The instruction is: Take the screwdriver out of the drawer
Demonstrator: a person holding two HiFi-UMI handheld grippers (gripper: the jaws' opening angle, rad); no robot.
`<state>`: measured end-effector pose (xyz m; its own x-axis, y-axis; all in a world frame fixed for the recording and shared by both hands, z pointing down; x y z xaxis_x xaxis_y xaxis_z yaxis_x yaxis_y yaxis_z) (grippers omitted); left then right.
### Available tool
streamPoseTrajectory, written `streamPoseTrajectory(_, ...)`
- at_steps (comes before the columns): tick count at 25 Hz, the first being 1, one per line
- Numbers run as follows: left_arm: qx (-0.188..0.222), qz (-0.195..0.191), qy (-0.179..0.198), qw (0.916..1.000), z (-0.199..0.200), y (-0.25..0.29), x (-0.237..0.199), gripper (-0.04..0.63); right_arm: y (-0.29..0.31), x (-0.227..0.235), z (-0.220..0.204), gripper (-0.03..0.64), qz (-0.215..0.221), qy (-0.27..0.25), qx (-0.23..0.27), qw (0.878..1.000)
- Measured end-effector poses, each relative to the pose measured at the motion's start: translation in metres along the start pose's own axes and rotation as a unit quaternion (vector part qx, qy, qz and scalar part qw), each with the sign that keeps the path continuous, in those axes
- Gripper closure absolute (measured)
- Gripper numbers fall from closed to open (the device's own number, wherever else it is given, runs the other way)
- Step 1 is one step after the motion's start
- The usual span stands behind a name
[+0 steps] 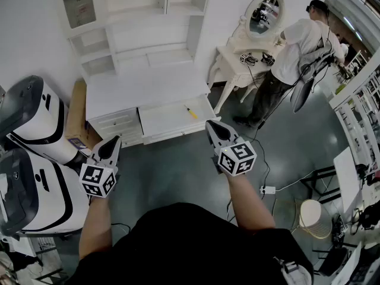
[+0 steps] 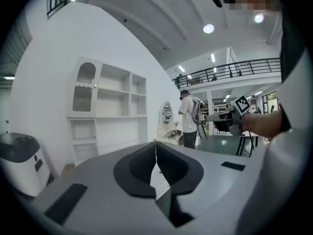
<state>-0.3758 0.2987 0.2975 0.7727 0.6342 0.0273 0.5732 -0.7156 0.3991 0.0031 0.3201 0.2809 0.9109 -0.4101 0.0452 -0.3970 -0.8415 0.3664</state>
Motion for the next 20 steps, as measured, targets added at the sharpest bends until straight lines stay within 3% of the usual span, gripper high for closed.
streamPoseTrajectory(20,-0.01,-0.047,-0.002,0.9989,-0.024,0.01,-0.06,0.575,0.029,-0.03,-0.007,0.604,-0.056,0.028,-0.013,0.998)
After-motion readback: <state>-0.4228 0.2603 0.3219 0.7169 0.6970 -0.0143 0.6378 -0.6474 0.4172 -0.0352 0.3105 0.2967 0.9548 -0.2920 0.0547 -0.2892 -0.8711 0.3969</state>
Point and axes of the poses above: the fingertips, and each gripper's own axes: y forward along the fingers, x to its right, z out of its top, the point moved 8 cm from there along -y, backward along the fingers, and after that the axes turned 14 degrees about -x, right-handed, at the moved point
